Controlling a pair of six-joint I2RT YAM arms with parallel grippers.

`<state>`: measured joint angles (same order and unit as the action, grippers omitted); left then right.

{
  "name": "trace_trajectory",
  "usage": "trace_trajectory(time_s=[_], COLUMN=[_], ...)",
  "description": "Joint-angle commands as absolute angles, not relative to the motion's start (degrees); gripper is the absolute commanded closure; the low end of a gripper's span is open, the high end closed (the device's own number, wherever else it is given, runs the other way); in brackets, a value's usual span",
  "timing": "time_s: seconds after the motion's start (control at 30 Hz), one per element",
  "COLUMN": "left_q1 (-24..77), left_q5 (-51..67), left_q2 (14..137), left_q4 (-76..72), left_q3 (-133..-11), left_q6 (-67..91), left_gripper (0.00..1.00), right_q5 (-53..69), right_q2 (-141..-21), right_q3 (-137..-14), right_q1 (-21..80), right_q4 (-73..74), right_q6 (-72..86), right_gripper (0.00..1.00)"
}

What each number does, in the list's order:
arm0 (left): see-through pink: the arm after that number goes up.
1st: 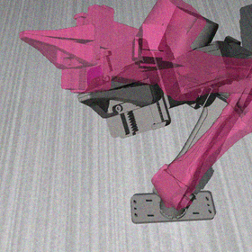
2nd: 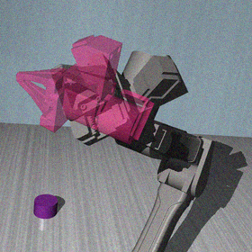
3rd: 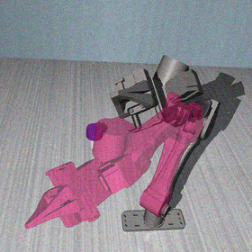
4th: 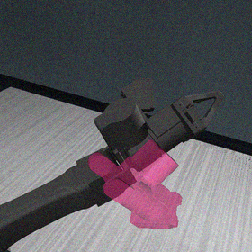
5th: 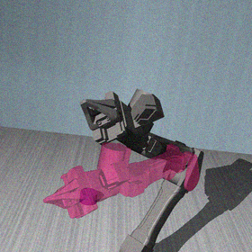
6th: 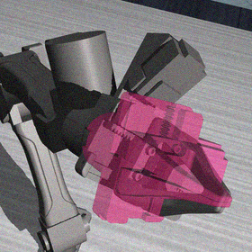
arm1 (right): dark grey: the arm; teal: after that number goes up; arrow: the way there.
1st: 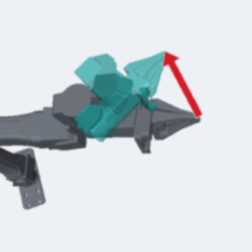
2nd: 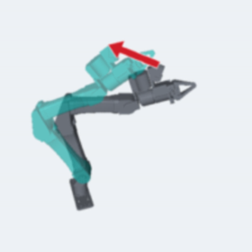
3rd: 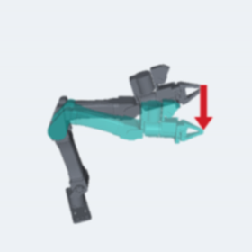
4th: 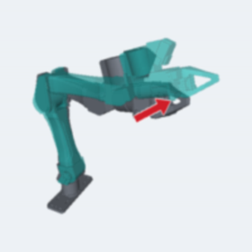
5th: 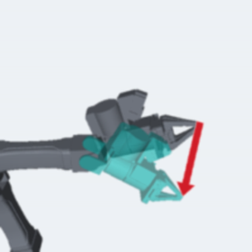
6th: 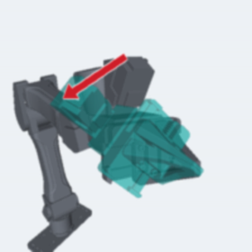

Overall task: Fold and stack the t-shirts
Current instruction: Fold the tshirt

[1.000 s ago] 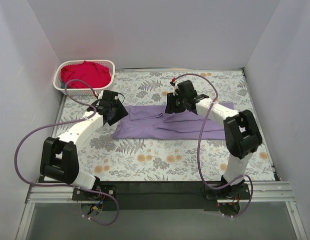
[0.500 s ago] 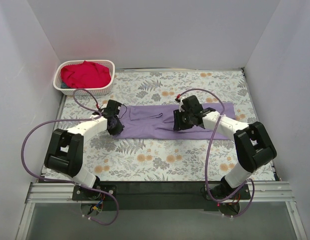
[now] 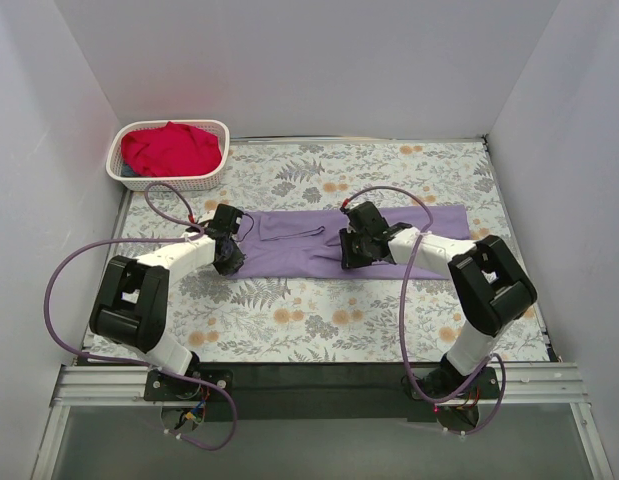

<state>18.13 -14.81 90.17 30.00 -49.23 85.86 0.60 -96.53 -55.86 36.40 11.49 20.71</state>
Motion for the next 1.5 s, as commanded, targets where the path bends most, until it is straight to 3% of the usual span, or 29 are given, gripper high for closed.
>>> trace_trajectory(time_s=[0.0, 0.37, 0.7, 0.93, 1.07, 1.27, 1.47], left_q1=[17.7, 17.7, 17.6, 17.6, 17.6, 17.6, 17.6], left_q5=[-19.4, -20.4, -20.8, -20.5, -19.2, -9.3, -5.4], left_q2=[90.2, 88.5, 86.6, 80.5, 76.9, 78.7, 87.1], left_q4=[35.0, 35.9, 36.7, 38.4, 38.8, 32.9, 29.1], left_q3=[-47.5, -46.8, -46.2, -49.0, -51.8, -53.3, -52.7], left_q6=[85.7, 85.4, 85.3, 84.1, 83.9, 84.4, 86.9], left_gripper=[0.91, 0.91, 0.88, 0.68, 0.6, 0.56, 0.61], right_q5=[-3.5, -15.8, -18.1, -17.8, -12.7, -4.9, -2.7], right_q2=[-98.3, -102.9, -105.6, -95.6, -89.9, -86.4, -85.8], right_q3=[-56.6, -65.2, -71.0, -63.0, -57.8, -51.4, -46.4], right_q1=[36.3, 34.5, 26.0, 19.1, 12.3, 4.2, 0.6], right_q4=[9.3, 10.4, 13.4, 13.7, 13.4, 12.1, 9.9], right_q6=[21.1, 13.3, 9.3, 10.8, 12.7, 15.5, 18.2], right_gripper=[0.75, 0.74, 0.72, 0.69, 0.62, 0.61, 0.6])
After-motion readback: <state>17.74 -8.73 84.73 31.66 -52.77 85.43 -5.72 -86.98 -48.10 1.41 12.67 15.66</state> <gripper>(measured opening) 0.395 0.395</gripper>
